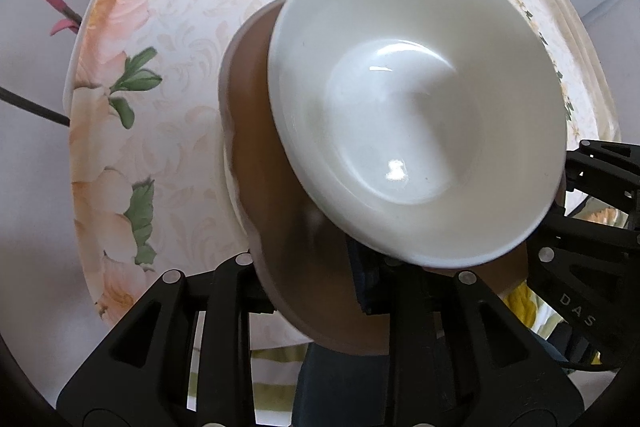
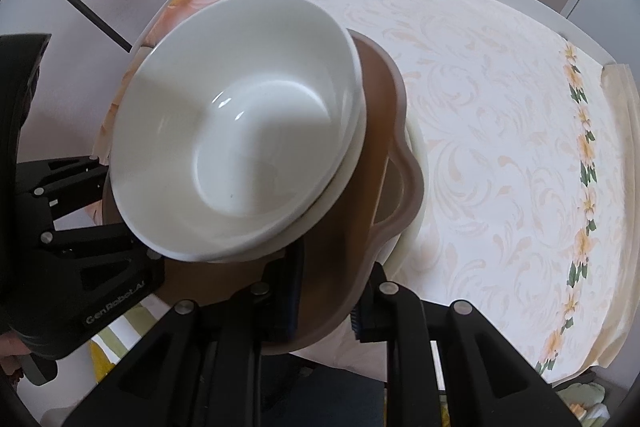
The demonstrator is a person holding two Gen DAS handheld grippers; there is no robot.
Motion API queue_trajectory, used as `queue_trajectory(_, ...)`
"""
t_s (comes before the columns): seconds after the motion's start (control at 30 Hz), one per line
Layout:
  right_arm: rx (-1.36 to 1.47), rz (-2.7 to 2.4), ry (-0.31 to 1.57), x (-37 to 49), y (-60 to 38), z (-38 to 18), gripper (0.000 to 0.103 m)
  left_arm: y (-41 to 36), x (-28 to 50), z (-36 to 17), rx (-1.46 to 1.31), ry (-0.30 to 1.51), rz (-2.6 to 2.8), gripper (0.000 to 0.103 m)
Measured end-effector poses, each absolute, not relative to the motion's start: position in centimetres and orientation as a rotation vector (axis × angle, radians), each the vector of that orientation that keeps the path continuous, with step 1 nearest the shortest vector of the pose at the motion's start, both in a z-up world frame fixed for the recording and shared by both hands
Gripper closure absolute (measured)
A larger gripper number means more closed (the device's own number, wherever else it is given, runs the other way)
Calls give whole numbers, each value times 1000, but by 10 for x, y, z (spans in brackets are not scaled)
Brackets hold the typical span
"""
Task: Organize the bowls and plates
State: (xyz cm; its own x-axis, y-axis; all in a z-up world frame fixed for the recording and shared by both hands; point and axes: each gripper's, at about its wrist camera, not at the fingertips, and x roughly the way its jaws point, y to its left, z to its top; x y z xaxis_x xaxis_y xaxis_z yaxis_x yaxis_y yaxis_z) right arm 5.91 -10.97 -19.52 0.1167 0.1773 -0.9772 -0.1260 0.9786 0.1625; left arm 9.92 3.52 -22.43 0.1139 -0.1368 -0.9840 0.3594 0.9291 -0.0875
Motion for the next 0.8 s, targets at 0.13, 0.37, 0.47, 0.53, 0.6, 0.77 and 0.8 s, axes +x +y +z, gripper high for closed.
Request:
queue_trajectory(0.13, 57, 207, 1443, 53, -106, -194, 83, 37, 100, -219, 184, 1431, -375, 79)
queue_trajectory(0.37, 70, 178, 1460, 54, -107, -184, 82, 37, 95, -208, 230, 1443, -386, 78)
queue_trajectory(0.47, 73, 166, 1463, 50, -112, -176, 80, 39, 93, -201, 231, 1431, -389, 66)
queue_trajectory(0.53, 80, 165, 1462, 49, -113, -172, 77, 38, 91, -198, 253, 1422, -382, 22)
queue_trajectory(0.6, 78, 159, 1462, 48, -113, -168, 73, 37, 86, -194, 259, 1398, -394, 14)
queue_trajectory(0.77, 97, 151, 1452, 42, -115, -159, 70, 42, 78, -187, 241, 1386, -382, 14)
queue_trajectory(0.8, 106, 147, 1438, 38, -118, -153, 70, 44, 75, -184, 232, 1381, -377, 14)
